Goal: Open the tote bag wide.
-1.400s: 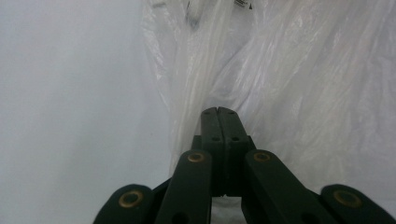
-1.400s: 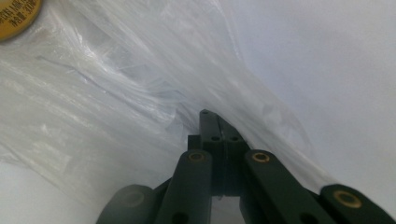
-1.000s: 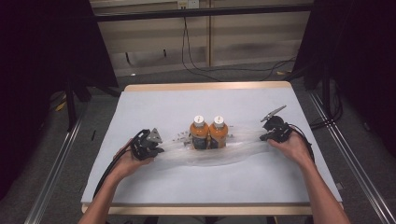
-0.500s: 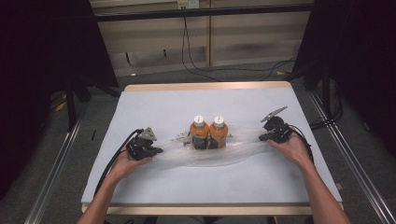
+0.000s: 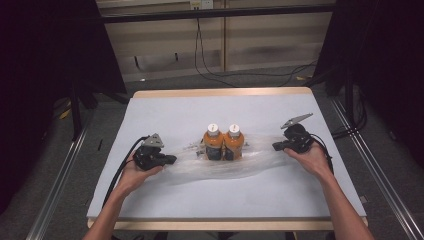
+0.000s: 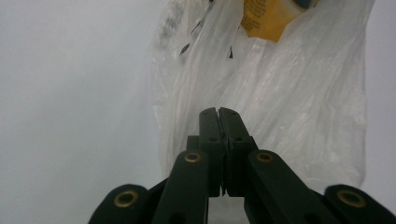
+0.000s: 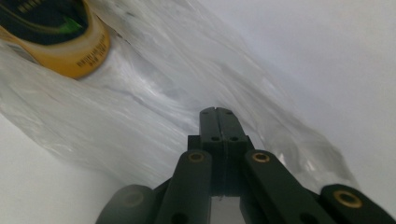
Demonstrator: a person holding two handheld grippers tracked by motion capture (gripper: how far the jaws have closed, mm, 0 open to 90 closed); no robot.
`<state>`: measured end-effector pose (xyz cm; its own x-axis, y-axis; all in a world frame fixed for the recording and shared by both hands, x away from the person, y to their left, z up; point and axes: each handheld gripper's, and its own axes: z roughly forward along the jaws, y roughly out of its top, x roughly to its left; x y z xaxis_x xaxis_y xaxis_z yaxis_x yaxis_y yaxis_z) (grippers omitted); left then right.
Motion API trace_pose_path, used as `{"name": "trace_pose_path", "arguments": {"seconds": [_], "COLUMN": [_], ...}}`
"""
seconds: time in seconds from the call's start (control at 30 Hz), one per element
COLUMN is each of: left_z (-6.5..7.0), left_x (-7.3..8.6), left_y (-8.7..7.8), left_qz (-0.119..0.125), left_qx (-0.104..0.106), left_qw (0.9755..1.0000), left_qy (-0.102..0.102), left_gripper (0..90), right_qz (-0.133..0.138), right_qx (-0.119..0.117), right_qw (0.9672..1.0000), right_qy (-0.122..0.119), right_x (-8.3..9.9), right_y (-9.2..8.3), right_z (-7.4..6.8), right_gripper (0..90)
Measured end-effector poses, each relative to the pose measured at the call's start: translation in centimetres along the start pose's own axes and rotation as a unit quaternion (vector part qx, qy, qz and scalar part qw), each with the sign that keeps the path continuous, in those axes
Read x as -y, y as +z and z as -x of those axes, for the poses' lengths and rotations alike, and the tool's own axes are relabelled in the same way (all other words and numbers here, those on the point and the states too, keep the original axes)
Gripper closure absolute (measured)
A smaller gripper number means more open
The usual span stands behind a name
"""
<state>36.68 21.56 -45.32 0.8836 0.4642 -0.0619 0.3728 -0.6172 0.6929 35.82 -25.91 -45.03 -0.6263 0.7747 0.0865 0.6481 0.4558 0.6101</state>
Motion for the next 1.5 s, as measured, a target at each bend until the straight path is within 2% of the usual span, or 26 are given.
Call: {"name": "trace_pose_path", "arguments": {"seconds": [0.13,0.17,0.2,0.23,0.3,0.33,0.47,0.5,0.6,0.63,0.7,0.8,0.83,0.87,0.9,0.93,0.97,1.03,1.17,1.2,1.37,1.4,1.5], "left_z": [0.1,0.1,0.2,0.2,0.5,0.6,1.0,1.1,1.5,1.5,2.1,2.8,2.8,3.6,3.6,3.9,4.5,5.2,6.3,6.8,7.5,7.6,7.8], "left_x": [-0.3,-0.3,-0.5,-0.5,-0.9,-1.0,-1.4,-1.5,-1.8,-1.8,-2.2,-2.8,-2.8,-3.4,-3.4,-3.7,-4.1,-4.6,-5.5,-6.1,-7.2,-7.4,-7.8], "left_y": [-0.2,-0.3,-0.6,-0.6,-0.9,-1.0,-1.0,-1.1,-1.0,-1.0,-0.9,-0.7,-0.7,-0.2,-0.2,0.1,0.7,1.6,2.9,3.5,4.6,4.8,5.7], "left_qz": [0.011,0.018,0.036,0.036,0.056,0.058,0.074,0.072,0.088,0.088,0.104,0.115,0.115,0.122,0.122,0.12,0.115,0.109,0.104,0.104,0.113,0.107,0.103], "left_qx": [0.002,0.003,0.006,0.006,0.005,-0.003,-0.005,-0.005,0.005,0.005,0.016,0.035,0.035,0.045,0.045,0.051,0.057,0.063,0.073,0.08,0.081,0.08,0.082], "left_qw": [0.9999,0.9998,0.9992,0.9992,0.9983,0.9982,0.997,0.997,0.9955,0.9955,0.9939,0.9925,0.9925,0.9915,0.9915,0.9914,0.9917,0.992,0.9916,0.9909,0.9898,0.9905,0.9907], "left_qy": [-0.005,-0.007,-0.015,-0.015,-0.016,-0.016,-0.023,-0.026,-0.035,-0.035,-0.034,-0.021,-0.021,-0.012,-0.012,-0.008,0.003,0.011,0.021,0.028,0.031,0.035,0.034], "left_gripper": [80.8,79.8,78.9,76.6,74.8,71.5,62.6,59.9,59.2,59.4,62.0,71.7,74.5,76.6,78.7,80.9,82.3,84.7,87.3,87.7,89.8,90.0,90.0], "right_qz": [0.033,0.04,0.047,0.047,0.059,0.068,0.086,0.091,0.106,0.11,0.114,0.122,0.121,0.119,0.119,0.116,0.115,0.113,0.112,0.107,0.099,0.097,0.097], "right_qx": [-0.017,-0.019,-0.023,-0.023,-0.031,-0.031,-0.046,-0.052,-0.062,-0.068,-0.07,-0.083,-0.086,-0.095,-0.095,-0.094,-0.096,-0.102,-0.107,-0.108,-0.115,-0.12,-0.122], "right_qw": [0.9993,0.999,0.9986,0.9986,0.9977,0.9971,0.995,0.9942,0.9921,0.9912,0.9904,0.9883,0.9881,0.9875,0.9875,0.9879,0.9877,0.9874,0.987,0.9871,0.9866,0.986,0.986], "right_qy": [-0.007,-0.006,-0.008,-0.008,-0.011,-0.014,-0.02,-0.023,-0.028,-0.029,-0.034,-0.038,-0.042,-0.043,-0.043,-0.043,-0.044,-0.043,-0.043,-0.048,-0.058,-0.064,-0.061], "right_x": [-0.4,-0.5,-0.6,-0.6,-0.8,-0.9,-1.2,-1.3,-1.7,-1.8,-2.0,-2.4,-2.4,-2.5,-2.5,-2.8,-2.9,-3.1,-3.7,-4.2,-5.1,-5.6,-6.0], "right_y": [-0.5,-0.7,-0.8,-0.8,-1.2,-1.4,-1.9,-2.0,-2.2,-2.2,-2.3,-2.3,-2.2,-2.0,-2.0,-1.7,-1.5,-1.1,-0.6,-0.1,0.6,1.1,1.4], "right_z": [-0.5,-0.6,-0.7,-0.7,-1.0,-1.1,-1.6,-1.8,-2.2,-2.4,-2.7,-3.2,-3.3,-3.4,-3.4,-3.6,-3.7,-3.9,-4.3,-4.5,-4.9,-4.9,-4.8], "right_gripper": [90.0,88.6,87.0,87.0,82.5,80.3,72.1,69.2,63.7,62.6,62.5,69.1,71.8,73.5,73.5,78.7,79.9,84.0,87.6,89.9,90.0,90.0,90.0]}}
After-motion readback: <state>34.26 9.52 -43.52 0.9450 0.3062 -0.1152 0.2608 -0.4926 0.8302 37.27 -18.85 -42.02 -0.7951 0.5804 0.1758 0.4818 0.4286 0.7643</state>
